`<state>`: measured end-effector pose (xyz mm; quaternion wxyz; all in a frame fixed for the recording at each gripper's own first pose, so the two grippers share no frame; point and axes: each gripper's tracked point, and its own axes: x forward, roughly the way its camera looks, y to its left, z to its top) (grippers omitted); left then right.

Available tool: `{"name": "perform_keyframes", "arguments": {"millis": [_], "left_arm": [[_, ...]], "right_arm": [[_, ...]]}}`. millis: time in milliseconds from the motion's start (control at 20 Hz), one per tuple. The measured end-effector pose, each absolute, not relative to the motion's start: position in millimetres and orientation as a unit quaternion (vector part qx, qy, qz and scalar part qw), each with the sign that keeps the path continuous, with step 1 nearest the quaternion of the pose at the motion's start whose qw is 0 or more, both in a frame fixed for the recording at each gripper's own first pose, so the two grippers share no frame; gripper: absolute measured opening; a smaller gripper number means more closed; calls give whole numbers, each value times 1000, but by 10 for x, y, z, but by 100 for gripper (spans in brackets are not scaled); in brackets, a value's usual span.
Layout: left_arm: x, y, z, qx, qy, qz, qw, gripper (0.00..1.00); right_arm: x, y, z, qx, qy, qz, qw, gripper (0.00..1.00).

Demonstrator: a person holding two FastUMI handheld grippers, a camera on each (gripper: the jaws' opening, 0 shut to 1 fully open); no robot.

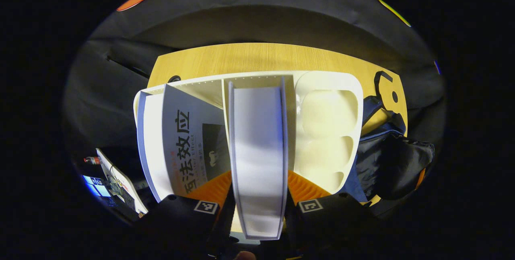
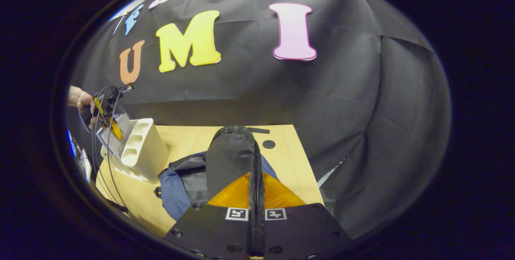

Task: Open the schoolbag, grab two books from the bookshelf and put them into the schoolbag.

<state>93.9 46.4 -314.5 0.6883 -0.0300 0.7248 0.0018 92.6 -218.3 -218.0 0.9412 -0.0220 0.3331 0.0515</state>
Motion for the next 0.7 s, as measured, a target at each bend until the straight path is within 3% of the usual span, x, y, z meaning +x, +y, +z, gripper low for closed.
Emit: {"name": "perform_keyframes", "arguments": {"millis": [250, 700], "left_arm": [[854, 462, -3024, -36, 730, 16, 682, 46], [108, 561, -1755, -103, 690, 3, 716, 45]], "right_arm": [[929, -2160, -2203, -16, 331, 54, 942, 0], [919, -2018, -2213, -32, 332, 63, 941, 2]]}}
